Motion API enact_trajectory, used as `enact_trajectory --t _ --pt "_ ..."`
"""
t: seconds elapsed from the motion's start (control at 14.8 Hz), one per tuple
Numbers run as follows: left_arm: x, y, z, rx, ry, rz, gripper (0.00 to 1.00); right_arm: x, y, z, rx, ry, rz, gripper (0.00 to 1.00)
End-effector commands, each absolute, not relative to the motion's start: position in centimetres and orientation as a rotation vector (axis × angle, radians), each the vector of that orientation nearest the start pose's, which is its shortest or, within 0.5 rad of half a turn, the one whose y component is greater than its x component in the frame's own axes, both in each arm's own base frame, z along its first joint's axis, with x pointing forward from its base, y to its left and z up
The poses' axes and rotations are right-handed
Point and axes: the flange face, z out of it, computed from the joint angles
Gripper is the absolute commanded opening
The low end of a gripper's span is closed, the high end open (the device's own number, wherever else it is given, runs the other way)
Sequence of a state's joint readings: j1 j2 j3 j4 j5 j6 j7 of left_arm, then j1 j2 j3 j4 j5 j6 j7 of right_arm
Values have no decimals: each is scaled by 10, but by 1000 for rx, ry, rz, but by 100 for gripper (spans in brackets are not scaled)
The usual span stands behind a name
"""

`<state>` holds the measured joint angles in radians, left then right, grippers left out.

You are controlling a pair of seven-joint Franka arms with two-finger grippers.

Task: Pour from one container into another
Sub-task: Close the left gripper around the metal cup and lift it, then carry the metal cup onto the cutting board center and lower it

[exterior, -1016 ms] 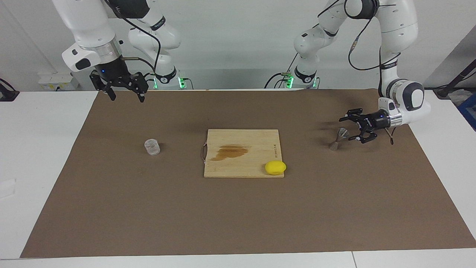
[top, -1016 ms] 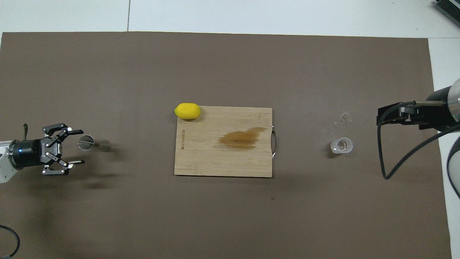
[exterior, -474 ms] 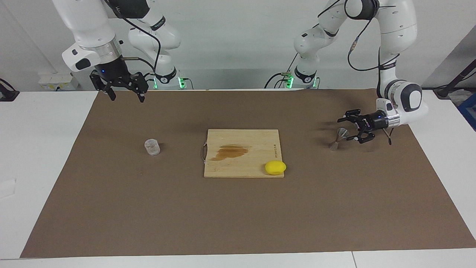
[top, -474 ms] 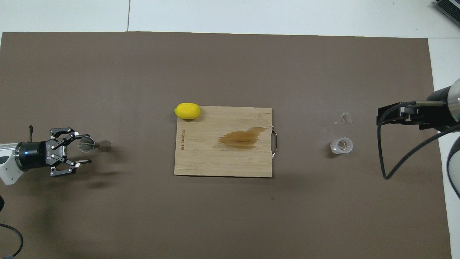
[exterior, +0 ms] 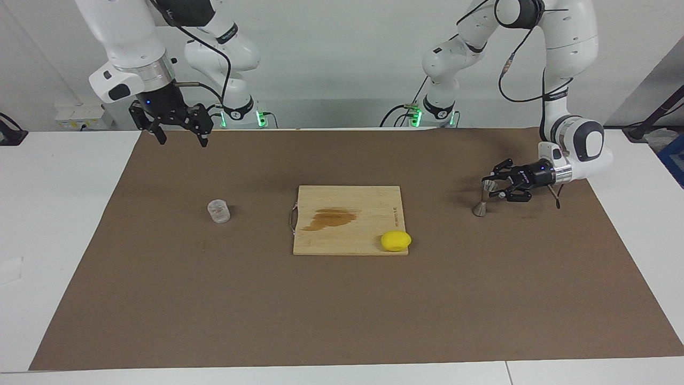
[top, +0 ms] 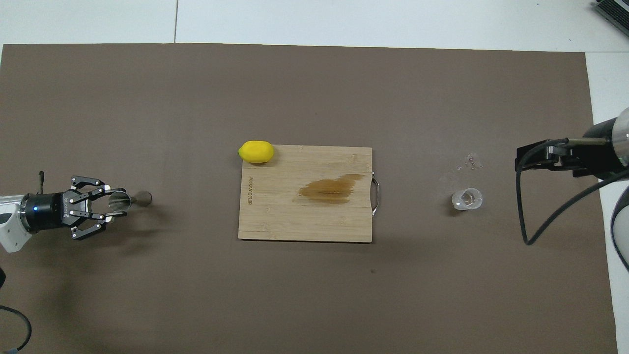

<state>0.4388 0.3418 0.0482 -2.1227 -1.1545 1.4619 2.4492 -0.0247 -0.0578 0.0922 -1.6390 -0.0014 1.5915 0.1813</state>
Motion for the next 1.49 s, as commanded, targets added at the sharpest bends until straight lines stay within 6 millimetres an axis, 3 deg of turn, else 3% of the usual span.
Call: enact_trajectory --t 0.0,0.27,0.61,0.74,1.29,1.42 --pt "497 139 274 1444 -1235 1147 10 532 35 628 -3145 155 -20 100" --pt "505 125 288 1439 -1134 1067 10 532 34 628 -3145 160 -20 100" --pt "513 60 289 1404 -1029 963 10 533 31 629 -3143 169 -39 100" --pt "515 22 290 1390 -983 938 10 534 30 629 -3142 176 -44 99" --pt "503 -166 286 1397 -871 916 10 538 20 629 -3133 250 -75 96" --pt "499 -196 288 1417 -840 936 10 538 18 629 -3130 291 -73 95"
